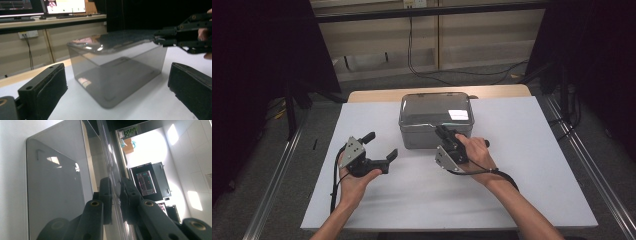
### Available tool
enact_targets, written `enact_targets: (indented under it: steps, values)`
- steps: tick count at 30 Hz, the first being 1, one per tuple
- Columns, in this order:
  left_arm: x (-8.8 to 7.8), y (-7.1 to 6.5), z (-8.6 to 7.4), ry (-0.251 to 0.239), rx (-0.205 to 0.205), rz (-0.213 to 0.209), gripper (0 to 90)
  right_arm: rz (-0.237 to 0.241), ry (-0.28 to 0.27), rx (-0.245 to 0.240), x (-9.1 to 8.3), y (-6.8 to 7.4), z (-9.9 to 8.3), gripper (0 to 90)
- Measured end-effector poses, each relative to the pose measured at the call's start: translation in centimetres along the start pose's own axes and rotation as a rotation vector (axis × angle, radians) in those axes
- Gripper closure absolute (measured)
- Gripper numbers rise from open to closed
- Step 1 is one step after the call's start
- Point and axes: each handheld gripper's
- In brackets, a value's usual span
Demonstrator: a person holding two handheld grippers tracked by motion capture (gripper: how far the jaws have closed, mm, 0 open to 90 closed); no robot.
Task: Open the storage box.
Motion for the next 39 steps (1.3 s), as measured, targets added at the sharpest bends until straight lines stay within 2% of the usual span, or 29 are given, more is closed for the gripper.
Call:
enact_targets:
  steps: [7, 9, 14, 17, 20, 24, 26, 27, 28, 29, 31, 34, 35, 39]
  values:
    - [1.4, 0.4, 0.7, 0.004, 0.021, 0.001, 2.1, -0.004, -0.004, 0.006, 0.0, -0.3, 0.1, 80.3]
    - [2.1, 0.6, 0.9, 0.009, 0.031, 0.014, 3.3, -0.009, -0.008, 0.011, 0.0, -0.5, 0.1, 80.4]
    - [3.1, 1.0, 1.2, 0.012, 0.022, 0.021, 3.4, -0.012, -0.008, 0.015, 0.0, -0.7, 0.2, 80.5]
    - [3.7, 1.2, 1.3, 0.015, 0.033, 0.032, 3.6, -0.012, -0.008, 0.021, 0.0, -0.8, 0.2, 80.5]
    - [4.3, 1.3, 1.4, 0.011, 0.025, 0.026, 3.6, -0.014, -0.009, 0.020, 0.0, -0.8, 0.2, 80.5]
    - [5.0, 1.4, 1.7, 0.009, 0.047, 0.017, 4.3, -0.015, -0.013, 0.019, 0.0, -0.9, 0.2, 80.5]
    - [5.2, 1.3, 1.8, 0.002, 0.032, 0.007, 4.6, -0.016, -0.013, 0.021, 0.0, -1.0, 0.2, 80.5]
    - [5.2, 1.2, 2.0, 0.008, 0.037, 0.000, 4.6, -0.015, -0.015, 0.022, 0.0, -1.0, 0.2, 80.5]
    - [5.2, 1.1, 2.2, 0.007, 0.061, 0.003, 4.5, -0.016, -0.015, 0.021, 0.0, -1.0, 0.2, 80.5]
    - [5.2, 1.1, 2.2, 0.007, 0.061, 0.003, 4.6, -0.016, -0.015, 0.021, 0.0, -1.0, 0.2, 80.5]
    - [5.6, 1.2, 2.7, 0.003, 0.116, 0.015, 4.5, -0.016, -0.014, 0.021, 0.0, -1.2, 0.3, 80.6]
    - [6.1, 1.7, 3.1, -0.002, 0.112, 0.020, 4.5, -0.023, -0.014, 0.021, 0.1, -1.5, 0.4, 80.6]
    - [6.4, 1.9, 3.2, 0.001, 0.123, 0.026, 4.5, -0.025, -0.013, 0.023, 0.1, -1.6, 0.4, 80.6]
    - [7.0, 2.4, 3.2, 0.005, 0.107, 0.031, 4.7, -0.027, -0.016, 0.018, 0.1, -1.8, 0.5, 80.6]
Point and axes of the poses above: each handheld gripper's, and its own axes: x roughly forward along the jaws, z roughly out of its top, y roughly to its left, and after that the axes turned 13 degrees about y, right-handed
